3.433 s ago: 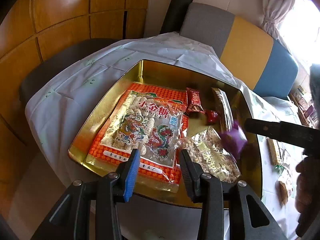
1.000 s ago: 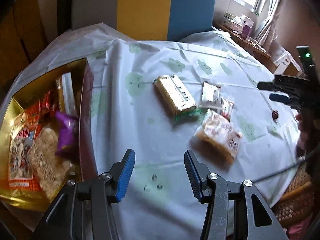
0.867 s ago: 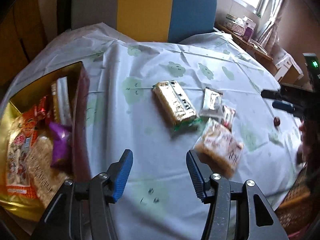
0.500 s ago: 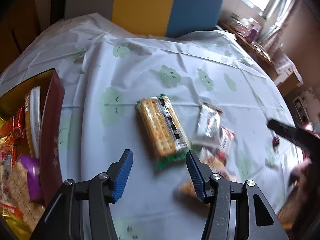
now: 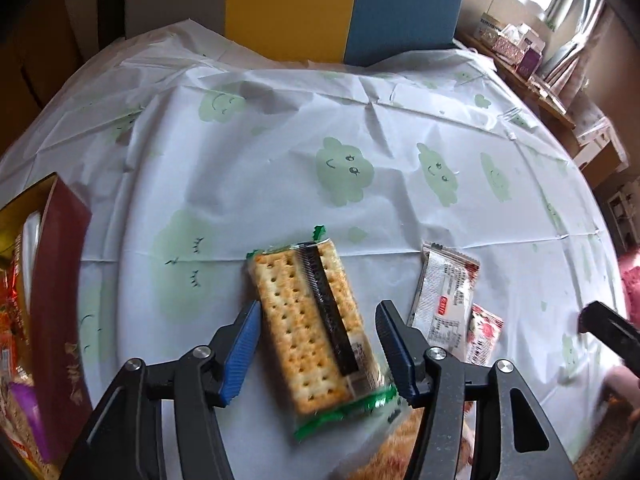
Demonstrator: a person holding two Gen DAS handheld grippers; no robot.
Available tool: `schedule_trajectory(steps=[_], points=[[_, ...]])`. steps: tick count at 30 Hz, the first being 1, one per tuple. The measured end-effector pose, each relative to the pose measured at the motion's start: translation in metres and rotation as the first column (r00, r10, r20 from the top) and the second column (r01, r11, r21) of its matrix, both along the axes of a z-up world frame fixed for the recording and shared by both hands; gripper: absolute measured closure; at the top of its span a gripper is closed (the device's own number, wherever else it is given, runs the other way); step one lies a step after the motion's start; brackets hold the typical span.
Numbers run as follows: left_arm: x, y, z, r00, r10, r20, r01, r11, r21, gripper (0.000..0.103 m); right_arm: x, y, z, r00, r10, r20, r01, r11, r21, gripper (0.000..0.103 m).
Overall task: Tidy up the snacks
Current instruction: 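Grasp the green-ended cracker pack with the left tool while the right tool grasps the white pastry bag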
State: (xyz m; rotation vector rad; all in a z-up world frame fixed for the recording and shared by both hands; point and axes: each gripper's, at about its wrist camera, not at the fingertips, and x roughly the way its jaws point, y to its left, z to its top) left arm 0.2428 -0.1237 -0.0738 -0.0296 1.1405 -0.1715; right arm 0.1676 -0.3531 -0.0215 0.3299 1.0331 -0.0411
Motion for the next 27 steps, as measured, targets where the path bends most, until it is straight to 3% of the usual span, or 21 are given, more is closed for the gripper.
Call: schedule_trajectory(steps=[4,7,18,21,27], points=[[-0.002,-0.005,-0.006,0.999,-0.035,0.028,0.033,0.998,0.061,0.049,0.001,0.000,-0.001,1.000,-0.001,-0.004,0.001,1.000,0.000,0.038],[-0.013,-0.001,-0.004,0.997,-0.054,0.057,0.050,0.997,0.064,0.054,0.001,0.000,-0.001,1.000,-0.003,-0.006,0.003,1.000,-0.003,0.038],[-0.099,0.036,-0.003,0.991,-0.044,0.129,0.028,0.992,0.126,0.054,0.002,0.002,-0.008,0.999,0.005,-0.035,-0.006,0.999,-0.033,0.038],[-0.114,0.043,-0.009,0.987,-0.036,0.154,0.022,0.995,0.093,0.054,0.003,0.005,-0.010,0.999,0.011,-0.046,-0.014,0.998,-0.054,0.039],[-0.122,0.041,-0.016,0.977,-0.065,0.205,0.043,0.993,0.110,0.053,0.002,0.015,-0.014,0.997,0.051,-0.049,-0.053,0.998,-0.034,0.039]])
